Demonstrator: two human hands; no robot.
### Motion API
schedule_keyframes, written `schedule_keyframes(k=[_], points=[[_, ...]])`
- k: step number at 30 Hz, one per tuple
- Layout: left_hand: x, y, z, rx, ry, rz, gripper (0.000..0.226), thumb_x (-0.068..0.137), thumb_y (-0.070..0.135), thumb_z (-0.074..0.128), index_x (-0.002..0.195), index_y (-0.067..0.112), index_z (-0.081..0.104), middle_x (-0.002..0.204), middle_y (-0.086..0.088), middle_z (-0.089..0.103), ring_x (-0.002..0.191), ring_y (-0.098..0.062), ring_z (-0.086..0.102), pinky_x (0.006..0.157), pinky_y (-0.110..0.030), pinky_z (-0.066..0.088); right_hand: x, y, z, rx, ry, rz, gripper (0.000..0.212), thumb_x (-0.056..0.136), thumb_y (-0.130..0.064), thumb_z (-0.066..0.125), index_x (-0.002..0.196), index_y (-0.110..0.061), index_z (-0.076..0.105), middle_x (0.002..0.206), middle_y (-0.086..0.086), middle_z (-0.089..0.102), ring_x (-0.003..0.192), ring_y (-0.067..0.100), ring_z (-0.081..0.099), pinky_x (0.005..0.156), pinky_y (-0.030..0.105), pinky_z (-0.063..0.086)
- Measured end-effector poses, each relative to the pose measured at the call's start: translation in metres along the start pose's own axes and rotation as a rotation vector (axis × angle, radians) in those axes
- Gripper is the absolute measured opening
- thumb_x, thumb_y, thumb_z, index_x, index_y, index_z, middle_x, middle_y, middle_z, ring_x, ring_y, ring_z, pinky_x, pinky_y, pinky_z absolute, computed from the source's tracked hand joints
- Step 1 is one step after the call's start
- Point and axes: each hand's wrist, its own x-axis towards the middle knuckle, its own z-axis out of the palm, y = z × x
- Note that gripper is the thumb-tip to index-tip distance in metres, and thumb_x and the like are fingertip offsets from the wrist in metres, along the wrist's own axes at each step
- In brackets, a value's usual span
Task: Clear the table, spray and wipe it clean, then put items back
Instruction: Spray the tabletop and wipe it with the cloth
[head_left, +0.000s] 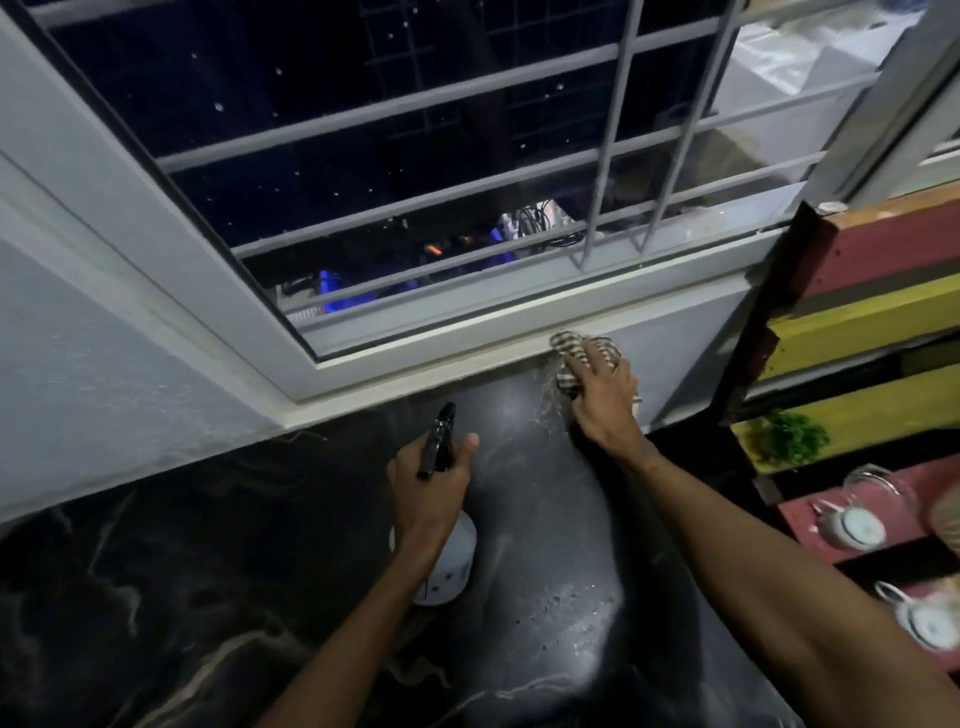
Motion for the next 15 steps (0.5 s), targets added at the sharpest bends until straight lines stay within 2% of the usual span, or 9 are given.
schedule_keyframes(k=[2,3,5,6,8,10,11,14,15], points=[[-0.007,0.006,0.009,-0.018,-0.033,0.018,0.038,0.086,0.026,0.081,0.064,0.002,0.063,0.057,-0.009,0.065,0.057,-0.016,0.063,0.052,-0.018,0.045,-0.015,0.007,0.003,-0.054,-0.043,-0.176,0.075,0.079,-0.005,0.054,0.149,-0.027,0.044,0.165,0.001,0.024,0.14,0.039,0.026,0.111,0.048,0.027],[-0.01,0.007,0.012,-0.025,-0.041,0.026,0.038,0.086,0.026,0.081,0.063,0.001,0.062,0.054,-0.006,0.063,0.054,-0.012,0.062,0.051,-0.015,0.042,-0.018,0.013,0.0,-0.035,-0.053,-0.181,0.074,0.079,-0.005,0.054,0.149,-0.027,0.045,0.165,0.0,0.024,0.14,0.038,0.027,0.112,0.047,0.027],[-0.019,0.011,0.015,-0.033,-0.063,0.028,0.039,0.086,0.026,0.081,0.062,0.003,0.061,0.052,-0.002,0.06,0.051,-0.004,0.059,0.05,-0.01,0.041,-0.026,0.025,-0.008,0.019,-0.017,0.008,0.075,0.078,-0.002,0.053,0.148,-0.027,0.046,0.165,0.003,0.026,0.137,0.041,0.031,0.114,0.048,0.029],[-0.024,0.012,0.015,-0.036,-0.079,0.018,0.039,0.086,0.027,0.08,0.061,0.005,0.061,0.053,-0.004,0.061,0.051,-0.004,0.059,0.052,-0.012,0.044,-0.036,0.023,-0.008,0.019,-0.001,0.054,0.076,0.078,-0.001,0.053,0.149,-0.027,0.045,0.165,0.004,0.025,0.136,0.043,0.031,0.114,0.049,0.029],[-0.035,0.01,0.011,-0.043,-0.101,-0.008,0.038,0.087,0.029,0.079,0.061,0.008,0.061,0.057,-0.006,0.065,0.058,-0.015,0.066,0.061,-0.027,0.052,-0.067,0.012,0.006,-0.039,-0.042,-0.083,0.078,0.076,-0.001,0.052,0.15,-0.026,0.043,0.165,0.004,0.024,0.137,0.043,0.028,0.113,0.053,0.029],[-0.048,0.008,0.004,-0.048,-0.111,-0.027,0.036,0.087,0.027,0.079,0.062,0.008,0.061,0.059,-0.008,0.067,0.062,-0.025,0.068,0.067,-0.035,0.055,-0.094,0.01,0.013,-0.078,-0.104,-0.295,0.081,0.074,-0.001,0.052,0.15,-0.027,0.043,0.166,0.0,0.024,0.137,0.04,0.029,0.111,0.052,0.031],[-0.052,0.006,0.001,-0.039,-0.114,-0.033,0.036,0.087,0.027,0.079,0.063,0.007,0.062,0.06,-0.008,0.067,0.063,-0.026,0.068,0.069,-0.036,0.056,-0.096,0.013,0.01,-0.069,-0.096,-0.277,0.08,0.073,-0.001,0.052,0.149,-0.028,0.046,0.165,-0.001,0.026,0.135,0.04,0.032,0.111,0.051,0.032],[-0.069,-0.004,-0.013,-0.045,-0.092,-0.055,0.035,0.087,0.026,0.08,0.063,0.006,0.062,0.06,-0.009,0.068,0.063,-0.026,0.068,0.07,-0.039,0.057,-0.101,-0.002,0.004,0.0,-0.014,0.034,0.076,0.074,-0.002,0.055,0.145,-0.027,0.051,0.163,0.002,0.031,0.135,0.044,0.032,0.113,0.05,0.03],[-0.075,-0.008,-0.02,-0.042,-0.08,-0.059,0.035,0.087,0.026,0.08,0.063,0.006,0.063,0.06,-0.009,0.068,0.063,-0.025,0.068,0.07,-0.04,0.058,-0.115,-0.021,0.012,0.012,-0.023,-0.014,0.075,0.075,-0.004,0.055,0.146,-0.026,0.05,0.163,0.004,0.031,0.138,0.043,0.03,0.114,0.051,0.029]])
